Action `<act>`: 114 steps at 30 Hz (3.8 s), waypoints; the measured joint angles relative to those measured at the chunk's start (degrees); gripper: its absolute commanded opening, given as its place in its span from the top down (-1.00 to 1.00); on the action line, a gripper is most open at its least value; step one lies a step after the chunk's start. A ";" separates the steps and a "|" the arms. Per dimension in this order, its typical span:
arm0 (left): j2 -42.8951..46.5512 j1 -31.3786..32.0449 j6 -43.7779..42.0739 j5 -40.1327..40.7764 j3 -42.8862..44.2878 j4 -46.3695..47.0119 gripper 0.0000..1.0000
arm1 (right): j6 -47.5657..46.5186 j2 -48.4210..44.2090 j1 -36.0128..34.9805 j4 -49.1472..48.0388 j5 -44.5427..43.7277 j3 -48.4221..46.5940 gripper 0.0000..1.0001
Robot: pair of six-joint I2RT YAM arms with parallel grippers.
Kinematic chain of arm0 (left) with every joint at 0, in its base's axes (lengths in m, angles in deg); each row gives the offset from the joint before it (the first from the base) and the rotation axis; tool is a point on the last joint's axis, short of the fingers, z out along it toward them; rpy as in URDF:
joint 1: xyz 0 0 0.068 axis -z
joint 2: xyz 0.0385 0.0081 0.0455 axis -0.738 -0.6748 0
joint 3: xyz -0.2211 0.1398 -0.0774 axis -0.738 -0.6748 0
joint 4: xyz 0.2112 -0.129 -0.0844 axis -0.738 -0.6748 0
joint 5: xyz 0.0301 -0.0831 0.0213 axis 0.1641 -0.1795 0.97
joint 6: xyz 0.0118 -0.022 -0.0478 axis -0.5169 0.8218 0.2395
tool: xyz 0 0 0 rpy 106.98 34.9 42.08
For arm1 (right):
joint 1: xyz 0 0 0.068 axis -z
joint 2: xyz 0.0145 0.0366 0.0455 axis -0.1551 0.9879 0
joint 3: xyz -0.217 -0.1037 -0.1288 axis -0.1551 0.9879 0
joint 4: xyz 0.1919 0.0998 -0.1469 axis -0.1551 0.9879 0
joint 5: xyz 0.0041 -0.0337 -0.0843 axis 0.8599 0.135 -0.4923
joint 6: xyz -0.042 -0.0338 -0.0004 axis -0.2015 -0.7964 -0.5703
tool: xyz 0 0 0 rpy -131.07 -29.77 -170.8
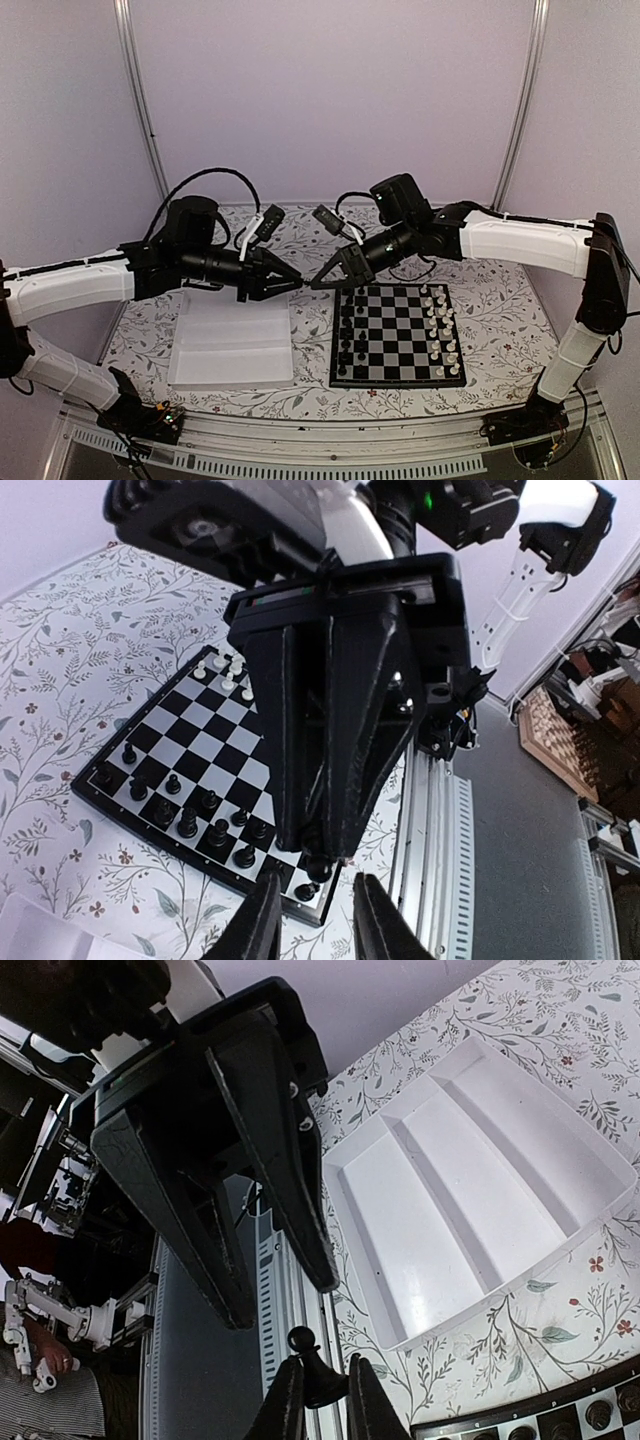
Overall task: Set up the chess pieces on the board
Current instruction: Place the chess piece on the chessboard.
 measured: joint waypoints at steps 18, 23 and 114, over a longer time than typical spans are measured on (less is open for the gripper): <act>-3.87 0.22 -1.36 -3.30 2.08 -1.33 0.74 | 1.44 -0.24 0.00 -1.79 0.66 1.73 0.89; -4.57 0.22 -1.36 -3.80 2.64 -1.29 0.78 | 1.44 -0.33 0.00 -1.97 0.72 1.90 0.88; -65.40 10.19 -5.35 40.06 73.29 -45.46 0.97 | 4.46 -27.32 10.88 31.52 -51.43 9.14 -0.54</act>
